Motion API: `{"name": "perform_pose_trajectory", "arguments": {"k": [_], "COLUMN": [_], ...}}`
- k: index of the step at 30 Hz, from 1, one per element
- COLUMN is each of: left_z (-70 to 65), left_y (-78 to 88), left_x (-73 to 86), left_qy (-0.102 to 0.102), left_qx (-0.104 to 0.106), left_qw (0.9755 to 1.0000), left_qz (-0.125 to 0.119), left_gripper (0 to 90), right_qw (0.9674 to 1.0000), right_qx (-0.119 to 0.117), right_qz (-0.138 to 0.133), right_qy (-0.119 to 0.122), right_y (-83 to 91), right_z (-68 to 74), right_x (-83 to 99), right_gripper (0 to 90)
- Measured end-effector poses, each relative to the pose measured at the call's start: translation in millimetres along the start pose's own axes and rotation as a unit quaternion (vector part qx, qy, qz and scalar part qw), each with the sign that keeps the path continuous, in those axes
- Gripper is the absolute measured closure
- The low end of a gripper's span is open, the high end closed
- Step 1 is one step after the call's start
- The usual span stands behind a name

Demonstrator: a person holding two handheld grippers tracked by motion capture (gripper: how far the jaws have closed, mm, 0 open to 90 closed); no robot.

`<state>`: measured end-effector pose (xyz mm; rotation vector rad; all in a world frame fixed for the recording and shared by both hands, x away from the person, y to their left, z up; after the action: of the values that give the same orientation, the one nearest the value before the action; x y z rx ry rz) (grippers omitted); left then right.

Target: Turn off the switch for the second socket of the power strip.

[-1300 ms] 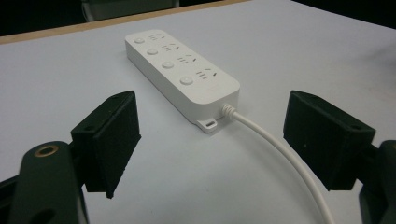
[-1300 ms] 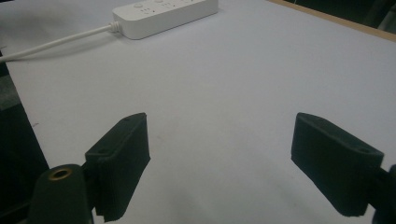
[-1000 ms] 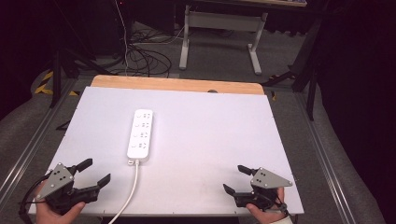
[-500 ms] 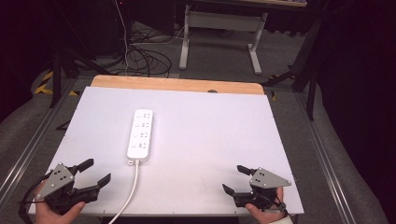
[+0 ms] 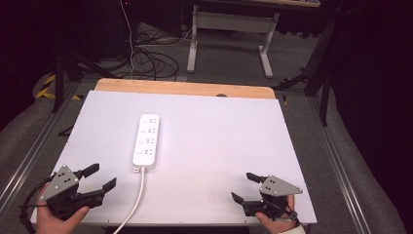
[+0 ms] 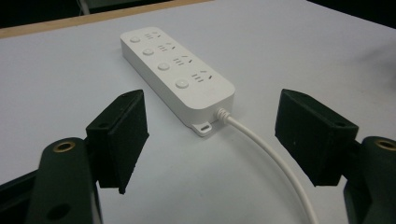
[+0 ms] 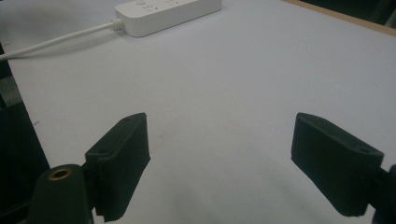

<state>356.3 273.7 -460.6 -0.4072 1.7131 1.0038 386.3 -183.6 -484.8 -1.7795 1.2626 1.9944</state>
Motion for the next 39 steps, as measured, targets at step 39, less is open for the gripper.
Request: {"name": "perform_pose_trajectory", "arguments": {"k": [39], "left_z": [8.7], "left_y": [-37.6], "left_x": [-66.5], "left_qy": [-0.014], "left_qx": [0.021], "left_qw": [0.9993], "left_qz": [0.029], "left_gripper": [28.0], "right_qw": [0.9999], "right_qx": [-0.01], "right_qz": [0.007], "right_qy": [0.009], "right_y": [-3.3], "right_z": [3.3], "right_x": [1.2], "right_gripper": [19.7]}}
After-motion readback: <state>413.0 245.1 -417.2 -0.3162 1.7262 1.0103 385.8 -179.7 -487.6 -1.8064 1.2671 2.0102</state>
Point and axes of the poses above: each handheld gripper's, and its own axes: y roughly backward along the jaws, x roughly out of its underside, z roughly to its left, the point moved 5 cm from there along -y, roughly forward along the jaws, and after that the axes turned 5 degrees about x, right-handed, at the moved point
